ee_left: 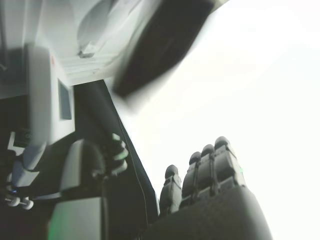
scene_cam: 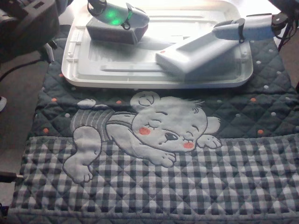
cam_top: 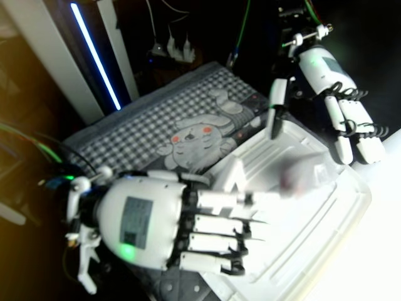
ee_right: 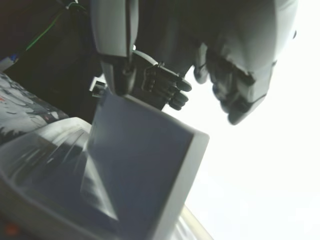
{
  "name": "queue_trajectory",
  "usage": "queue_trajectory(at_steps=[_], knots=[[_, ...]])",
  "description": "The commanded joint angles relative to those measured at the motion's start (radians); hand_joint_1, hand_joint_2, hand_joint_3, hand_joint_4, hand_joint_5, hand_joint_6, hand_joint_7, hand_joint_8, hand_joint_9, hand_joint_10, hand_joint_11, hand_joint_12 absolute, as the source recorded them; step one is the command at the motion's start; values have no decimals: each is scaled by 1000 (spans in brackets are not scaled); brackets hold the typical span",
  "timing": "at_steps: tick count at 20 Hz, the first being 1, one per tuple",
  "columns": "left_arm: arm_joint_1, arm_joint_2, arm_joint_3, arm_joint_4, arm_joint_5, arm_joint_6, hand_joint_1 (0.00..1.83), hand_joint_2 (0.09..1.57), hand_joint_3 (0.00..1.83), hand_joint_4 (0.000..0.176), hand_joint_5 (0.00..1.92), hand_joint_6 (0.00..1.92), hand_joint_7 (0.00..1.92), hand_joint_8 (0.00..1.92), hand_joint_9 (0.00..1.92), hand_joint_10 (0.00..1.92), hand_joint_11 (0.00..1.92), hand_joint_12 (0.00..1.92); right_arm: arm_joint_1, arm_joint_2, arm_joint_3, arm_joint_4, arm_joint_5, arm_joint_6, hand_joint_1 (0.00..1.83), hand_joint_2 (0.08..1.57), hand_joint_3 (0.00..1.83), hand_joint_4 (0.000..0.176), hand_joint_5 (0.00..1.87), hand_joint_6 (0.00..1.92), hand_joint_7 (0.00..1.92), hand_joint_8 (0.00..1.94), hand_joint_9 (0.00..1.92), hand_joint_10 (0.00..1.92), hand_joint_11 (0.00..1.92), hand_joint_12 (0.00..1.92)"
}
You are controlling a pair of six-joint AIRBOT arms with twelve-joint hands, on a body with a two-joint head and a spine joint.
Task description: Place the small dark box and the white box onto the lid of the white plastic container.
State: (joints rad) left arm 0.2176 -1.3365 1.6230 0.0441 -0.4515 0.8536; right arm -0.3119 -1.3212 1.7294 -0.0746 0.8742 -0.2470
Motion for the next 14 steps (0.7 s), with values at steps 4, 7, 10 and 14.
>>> queue_trajectory(at_steps=[4,7,10,14], knots=[[20,50,-66,-11,-190,0,755,916,0,176,0,0,0,0,0,0,19,10,9,56,-56,-36,152,20,956,873,0,170,0,0,0,0,0,0,2,0],[41,102,-142,-5,-273,1,674,1153,0,176,8,0,0,0,0,0,0,6,9,94,-132,-57,216,20,882,810,0,131,0,0,0,0,0,0,0,0],[80,166,-226,-3,-392,0,955,987,0,176,0,0,0,0,0,0,32,14,9,129,-195,-78,275,20,820,807,0,101,22,8,0,0,0,0,0,0],[141,242,-335,-3,-559,0,910,956,0,176,0,0,0,0,0,0,22,21,-21,180,-279,-80,389,21,942,733,0,65,83,6,44,3,10,1,38,27]])
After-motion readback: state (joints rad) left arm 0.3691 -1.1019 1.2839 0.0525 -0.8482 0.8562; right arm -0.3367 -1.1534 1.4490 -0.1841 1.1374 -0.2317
